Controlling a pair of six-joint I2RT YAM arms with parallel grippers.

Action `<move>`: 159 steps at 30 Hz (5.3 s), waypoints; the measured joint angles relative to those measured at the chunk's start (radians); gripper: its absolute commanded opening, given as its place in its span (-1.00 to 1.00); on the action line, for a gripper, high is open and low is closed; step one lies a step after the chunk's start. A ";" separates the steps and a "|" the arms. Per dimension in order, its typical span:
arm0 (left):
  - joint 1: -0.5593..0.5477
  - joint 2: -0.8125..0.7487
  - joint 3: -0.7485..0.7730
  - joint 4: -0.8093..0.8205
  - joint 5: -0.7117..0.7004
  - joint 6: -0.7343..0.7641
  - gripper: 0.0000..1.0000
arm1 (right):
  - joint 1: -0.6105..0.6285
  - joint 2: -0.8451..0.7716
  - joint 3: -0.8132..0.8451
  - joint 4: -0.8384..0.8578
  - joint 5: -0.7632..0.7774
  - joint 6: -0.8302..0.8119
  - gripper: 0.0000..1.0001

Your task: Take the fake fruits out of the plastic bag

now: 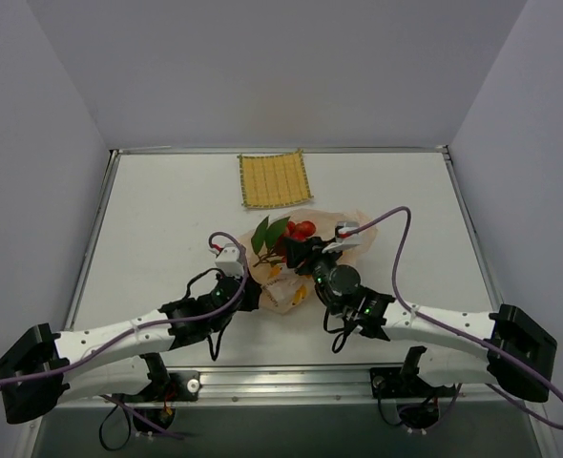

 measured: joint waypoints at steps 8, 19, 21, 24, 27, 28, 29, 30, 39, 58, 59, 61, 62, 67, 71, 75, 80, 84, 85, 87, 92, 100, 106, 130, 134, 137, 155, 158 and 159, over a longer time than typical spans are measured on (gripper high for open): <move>-0.034 -0.014 -0.013 -0.012 0.000 -0.019 -0.95 | 0.122 0.174 -0.089 0.231 0.077 -0.084 -1.00; -0.057 -0.050 -0.100 -0.044 -0.035 -0.067 -0.95 | 0.128 -0.097 0.041 0.040 0.083 -0.063 -1.00; -0.057 -0.044 -0.100 -0.041 -0.035 -0.067 -0.95 | 0.128 -0.166 0.076 -0.027 0.069 -0.022 -1.00; -0.057 -0.014 -0.100 -0.021 -0.033 -0.067 -0.95 | 0.125 -0.208 0.122 -0.116 0.031 0.025 -1.00; -0.060 0.021 -0.099 -0.006 -0.029 -0.067 -0.95 | 0.104 -0.177 0.193 -0.204 -0.032 0.044 -1.00; -0.062 0.028 -0.099 -0.004 -0.029 -0.067 -0.95 | 0.084 -0.152 0.228 -0.234 -0.063 0.047 -1.00; -0.063 0.031 -0.099 -0.004 -0.029 -0.067 -0.95 | 0.063 -0.130 0.260 -0.254 -0.091 0.046 -1.00; -0.066 0.031 -0.100 -0.003 -0.029 -0.067 -0.95 | 0.031 -0.106 0.292 -0.269 -0.121 0.046 -1.00; -0.071 -0.002 -0.101 0.003 -0.035 -0.067 -0.95 | -0.228 0.154 0.564 -0.300 -0.255 -0.048 -1.00; -0.072 -0.056 -0.151 0.040 -0.045 -0.061 -0.95 | -0.496 0.904 1.126 -0.377 -0.495 -0.311 -1.00; -0.072 -0.056 -0.157 0.040 -0.045 -0.063 -0.95 | -0.501 0.927 1.151 -0.378 -0.505 -0.312 -1.00; -0.072 -0.058 -0.171 0.039 -0.049 -0.069 -0.95 | -0.509 0.975 1.198 -0.378 -0.528 -0.315 -1.00; -0.072 -0.061 -0.177 0.039 -0.051 -0.072 -0.95 | -0.515 0.995 1.218 -0.378 -0.536 -0.315 -1.00; -0.072 -0.073 -0.183 0.031 -0.065 -0.089 -0.95 | -0.525 1.089 1.289 -0.380 -0.589 -0.307 -1.00; -0.072 -0.070 -0.183 0.030 -0.076 -0.102 -0.95 | -0.518 1.162 1.336 -0.378 -0.631 -0.300 -0.88; -0.072 -0.039 -0.183 0.034 -0.079 -0.110 -0.95 | -0.511 1.245 1.378 -0.384 -0.650 -0.293 -0.22; -0.072 -0.003 -0.183 0.037 -0.079 -0.112 -0.95 | -0.507 1.272 1.386 -0.419 -0.662 -0.281 0.58; -0.072 0.005 -0.183 0.042 -0.079 -0.113 -0.95 | -0.508 1.207 1.347 -0.434 -0.661 -0.285 0.86; -0.072 0.006 -0.183 0.044 -0.079 -0.113 -0.95 | -0.508 1.171 1.316 -0.441 -0.660 -0.285 0.90; -0.072 0.007 -0.183 0.045 -0.079 -0.113 -0.95 | -0.508 1.073 1.233 -0.446 -0.657 -0.285 0.95; -0.072 0.014 -0.158 0.020 -0.083 -0.113 -0.81 | -0.506 0.744 0.986 -0.455 -0.644 -0.280 0.87; -0.076 -0.087 -0.093 -0.079 -0.089 -0.090 0.44 | -0.332 0.130 0.544 -0.531 -0.534 -0.242 -0.55; -0.102 -0.290 0.005 -0.299 -0.106 -0.045 0.15 | -0.174 -0.134 0.318 -0.689 -0.495 -0.138 -0.78; 0.149 0.396 0.424 -0.191 0.152 0.406 -0.78 | -0.205 -0.170 -0.095 -0.771 -0.338 0.111 -0.88; 0.247 0.433 0.451 -0.087 0.201 0.424 -0.78 | -0.292 -0.105 -0.135 -0.720 -0.377 0.119 -0.88; 0.288 0.498 0.513 -0.002 0.287 0.420 -0.78 | -0.345 -0.039 -0.166 -0.677 -0.407 0.129 -0.88; 0.434 0.790 0.416 0.272 0.587 0.303 -0.81 | -0.210 0.126 -0.104 -0.557 -0.555 0.149 -0.04; 0.413 0.704 0.314 0.272 0.581 0.288 -0.81 | -0.206 -0.017 -0.046 -0.705 -0.554 0.092 0.23; 0.400 0.673 0.284 0.263 0.571 0.288 -0.81 | -0.206 -0.052 -0.014 -0.742 -0.553 0.070 0.28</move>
